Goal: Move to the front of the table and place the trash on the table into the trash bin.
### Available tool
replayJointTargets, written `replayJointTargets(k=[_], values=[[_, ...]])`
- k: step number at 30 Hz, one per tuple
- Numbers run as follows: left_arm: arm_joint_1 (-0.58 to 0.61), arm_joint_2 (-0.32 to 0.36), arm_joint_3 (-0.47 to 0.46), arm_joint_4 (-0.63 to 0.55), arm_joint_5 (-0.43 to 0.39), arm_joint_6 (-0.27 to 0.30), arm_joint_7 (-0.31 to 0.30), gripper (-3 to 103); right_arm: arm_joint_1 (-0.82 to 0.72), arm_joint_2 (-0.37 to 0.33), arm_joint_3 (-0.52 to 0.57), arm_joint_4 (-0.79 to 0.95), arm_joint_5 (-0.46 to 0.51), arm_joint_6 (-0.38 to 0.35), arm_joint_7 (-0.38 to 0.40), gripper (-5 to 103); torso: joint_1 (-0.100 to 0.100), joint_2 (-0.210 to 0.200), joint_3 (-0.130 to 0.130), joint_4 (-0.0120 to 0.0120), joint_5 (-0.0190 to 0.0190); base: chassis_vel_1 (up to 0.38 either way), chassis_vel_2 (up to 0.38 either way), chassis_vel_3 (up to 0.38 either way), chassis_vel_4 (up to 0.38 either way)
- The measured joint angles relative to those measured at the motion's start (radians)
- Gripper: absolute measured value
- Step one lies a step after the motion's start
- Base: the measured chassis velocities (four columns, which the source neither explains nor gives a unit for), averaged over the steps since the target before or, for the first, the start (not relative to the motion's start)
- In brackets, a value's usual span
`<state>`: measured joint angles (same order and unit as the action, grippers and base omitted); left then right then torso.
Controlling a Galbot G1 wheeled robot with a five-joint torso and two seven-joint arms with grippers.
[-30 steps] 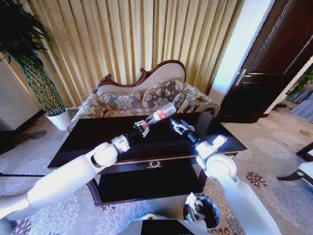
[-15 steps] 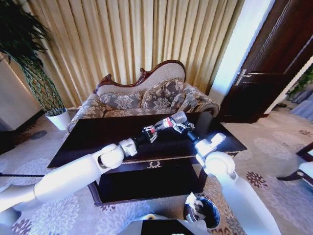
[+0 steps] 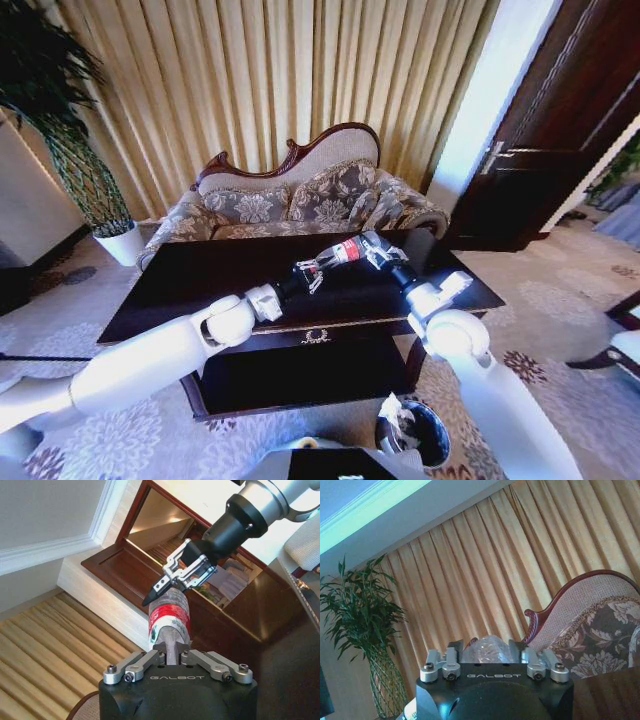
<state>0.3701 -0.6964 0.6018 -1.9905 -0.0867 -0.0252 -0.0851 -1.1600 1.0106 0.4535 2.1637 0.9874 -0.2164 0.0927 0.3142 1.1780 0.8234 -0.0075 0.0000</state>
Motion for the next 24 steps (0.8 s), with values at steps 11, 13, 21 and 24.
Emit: replayJointTargets(k=[11, 13, 21, 24], values=[[-0.010, -0.003, 0.011, -0.006, 0.001, -0.002, 0.000, 8, -0.025, -0.013, 0.037, 0.023, 0.001, 0.002, 0.003, 13, 0.000, 0.000, 0.000, -0.0001, 0.0000, 0.000, 0.000, 0.000, 0.000], [-0.008, 0.001, 0.011, -0.011, 0.001, -0.002, 0.000, 7, -0.028, -0.013, 0.038, 0.024, 0.001, 0.002, 0.003, 9, 0.000, 0.000, 0.000, 0.0000, 0.0000, 0.000, 0.000, 0.000, 0.000], [0.002, 0.021, -0.004, -0.029, 0.002, -0.002, 0.000, 7, -0.025, -0.012, 0.041, 0.018, 0.001, 0.001, 0.000, 0, 0.000, 0.000, 0.000, 0.0000, 0.0000, 0.000, 0.000, 0.000, 0.000], [0.017, 0.038, -0.023, -0.041, 0.003, -0.002, 0.000, 5, -0.022, -0.011, 0.047, 0.009, 0.001, -0.001, 0.000, 0, 0.000, 0.000, 0.000, 0.0001, 0.0000, 0.000, 0.000, 0.000, 0.000]])
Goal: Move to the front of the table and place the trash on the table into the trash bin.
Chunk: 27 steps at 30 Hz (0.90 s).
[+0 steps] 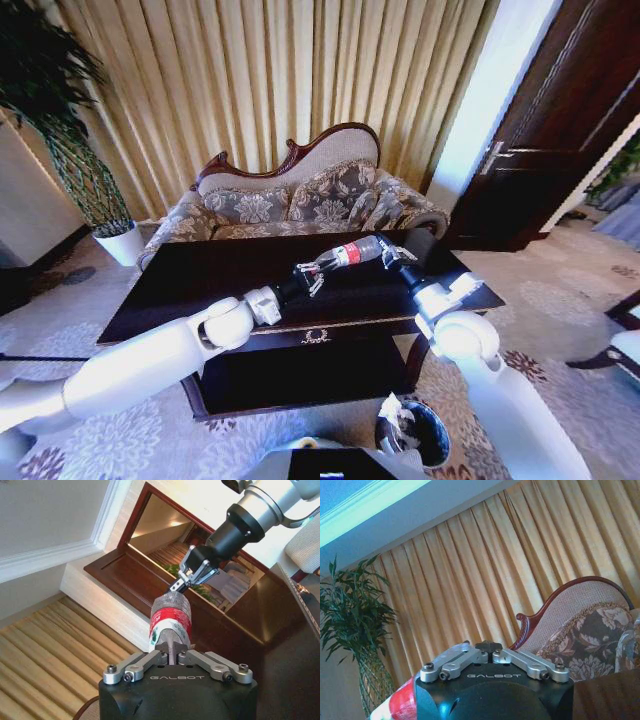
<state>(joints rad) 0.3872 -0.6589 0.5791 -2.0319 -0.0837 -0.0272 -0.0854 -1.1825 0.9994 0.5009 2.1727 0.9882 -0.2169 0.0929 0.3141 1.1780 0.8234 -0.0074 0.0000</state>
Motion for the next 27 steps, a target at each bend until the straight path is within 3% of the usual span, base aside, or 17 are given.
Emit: replayJointTargets(k=[1, 3, 7, 14, 17, 19, 22, 25, 27], values=[[0.017, 0.011, -0.019, -0.009, 0.001, 0.000, 0.002, 4, 0.000, 0.000, 0.007, 0.000, 0.001, -0.002, -0.001, 5, 0.000, 0.000, 0.000, -0.0001, -0.0001, 0.000, 0.000, 0.000, 0.000], [0.022, 0.015, -0.024, -0.012, 0.001, -0.001, 0.003, 4, -0.001, 0.000, 0.009, 0.002, 0.002, -0.003, -0.001, 5, 0.000, 0.000, 0.000, -0.0001, -0.0001, 0.000, 0.000, 0.000, 0.000], [0.069, 0.039, -0.071, -0.024, 0.012, -0.009, 0.013, 4, -0.013, 0.000, 0.018, 0.024, 0.021, -0.006, -0.001, 27, 0.000, 0.000, 0.000, -0.0001, -0.0001, 0.000, 0.000, 0.000, 0.000], [0.116, 0.057, -0.128, -0.023, 0.036, -0.035, 0.022, 4, -0.022, 0.003, 0.030, 0.039, 0.083, -0.015, -0.001, 49, 0.000, 0.000, 0.000, -0.0001, -0.0001, 0.000, 0.000, 0.000, 0.000], [0.146, 0.057, -0.189, -0.001, 0.117, -0.091, 0.028, 4, -0.023, 0.005, 0.032, 0.046, 0.144, -0.031, -0.002, 65, 0.000, 0.000, 0.000, -0.0001, -0.0001, 0.000, 0.000, 0.000, 0.000], [0.150, 0.057, -0.198, 0.002, 0.129, -0.099, 0.029, 4, -0.023, 0.006, 0.032, 0.046, 0.160, -0.033, -0.002, 65, 0.000, 0.000, 0.000, -0.0001, -0.0001, 0.000, 0.000, 0.000, 0.000], [0.176, 0.056, -0.233, 0.009, 0.171, -0.134, 0.031, 4, -0.016, 0.012, 0.034, 0.046, 0.253, -0.042, -0.005, 82, 0.000, 0.000, 0.000, 0.0000, 0.0000, 0.000, 0.000, 0.000, 0.000], [0.186, 0.052, -0.246, 0.015, 0.197, -0.153, 0.031, 4, -0.012, 0.017, 0.033, 0.046, 0.286, -0.044, -0.011, 88, 0.000, 0.000, 0.000, 0.0000, 0.0000, 0.000, 0.000, 0.000, 0.000], [0.197, 0.042, -0.258, 0.025, 0.224, -0.176, 0.032, 4, -0.008, 0.025, 0.028, 0.046, 0.319, -0.046, -0.024, 97, 0.000, 0.000, 0.000, 0.0000, -0.0001, 0.000, 0.000, 0.000, 0.000]])
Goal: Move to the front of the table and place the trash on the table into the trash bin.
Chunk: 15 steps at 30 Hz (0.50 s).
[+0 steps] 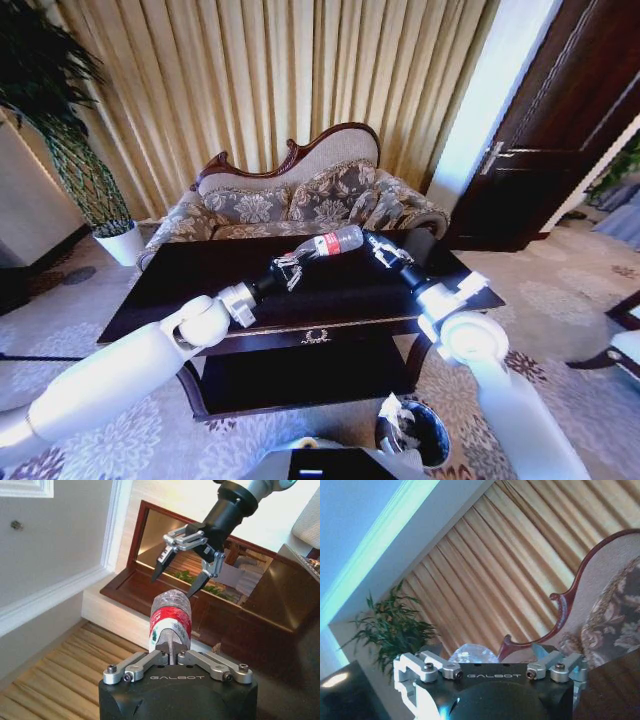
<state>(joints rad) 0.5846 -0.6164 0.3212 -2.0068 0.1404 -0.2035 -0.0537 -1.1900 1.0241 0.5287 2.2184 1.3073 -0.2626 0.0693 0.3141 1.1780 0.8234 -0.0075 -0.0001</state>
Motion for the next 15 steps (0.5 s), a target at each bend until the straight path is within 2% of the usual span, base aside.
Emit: replayJointTargets(k=[9, 15], values=[[-0.016, -0.025, 0.003, 0.027, 0.017, -0.021, 0.003, 4, -0.001, 0.006, -0.011, -0.001, -0.006, -0.003, -0.006, 100, 0.000, 0.000, 0.000, 0.0000, 0.0001, 0.000, 0.000, 0.000, 0.000], [-0.077, -0.075, 0.065, 0.055, 0.011, -0.016, 0.007, 4, -0.003, 0.007, -0.015, -0.003, -0.042, -0.003, -0.009, 100, 0.000, 0.000, 0.000, -0.0002, 0.0001, 0.000, 0.000, 0.000, 0.000]])
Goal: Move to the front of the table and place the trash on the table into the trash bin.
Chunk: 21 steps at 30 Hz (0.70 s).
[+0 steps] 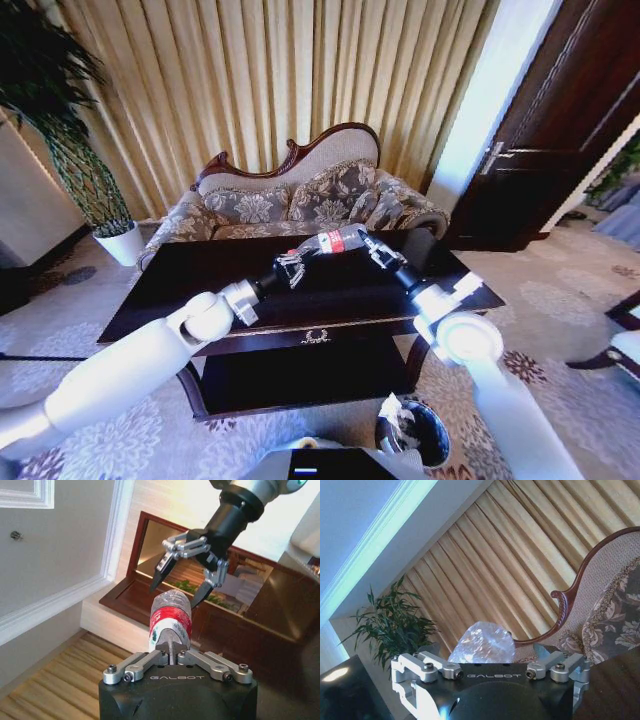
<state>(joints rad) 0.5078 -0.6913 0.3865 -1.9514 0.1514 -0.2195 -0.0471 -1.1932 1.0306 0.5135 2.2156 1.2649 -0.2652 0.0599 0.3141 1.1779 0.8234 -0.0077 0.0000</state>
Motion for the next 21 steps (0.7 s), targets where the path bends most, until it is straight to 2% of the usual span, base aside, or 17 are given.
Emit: replayJointTargets(k=[18, 20, 21], values=[[-0.137, -0.078, 0.168, 0.020, -0.027, 0.041, -0.006, 3, -0.001, -0.009, 0.009, 0.007, -0.026, 0.001, -0.012, 101, 0.000, 0.000, 0.000, 0.0001, 0.0001, 0.000, 0.000, 0.000, 0.000], [-0.145, -0.081, 0.177, 0.024, -0.028, 0.042, -0.007, 3, -0.001, -0.012, 0.013, 0.007, -0.029, 0.004, -0.015, 97, 0.000, 0.000, 0.000, 0.0001, 0.0000, 0.000, 0.000, 0.000, 0.000], [-0.150, -0.084, 0.185, 0.024, -0.029, 0.042, -0.006, 0, -0.002, -0.014, 0.015, 0.007, -0.030, 0.005, -0.017, 91, 0.000, 0.000, 0.000, 0.0001, -0.0001, 0.000, 0.000, 0.000, 0.000]])
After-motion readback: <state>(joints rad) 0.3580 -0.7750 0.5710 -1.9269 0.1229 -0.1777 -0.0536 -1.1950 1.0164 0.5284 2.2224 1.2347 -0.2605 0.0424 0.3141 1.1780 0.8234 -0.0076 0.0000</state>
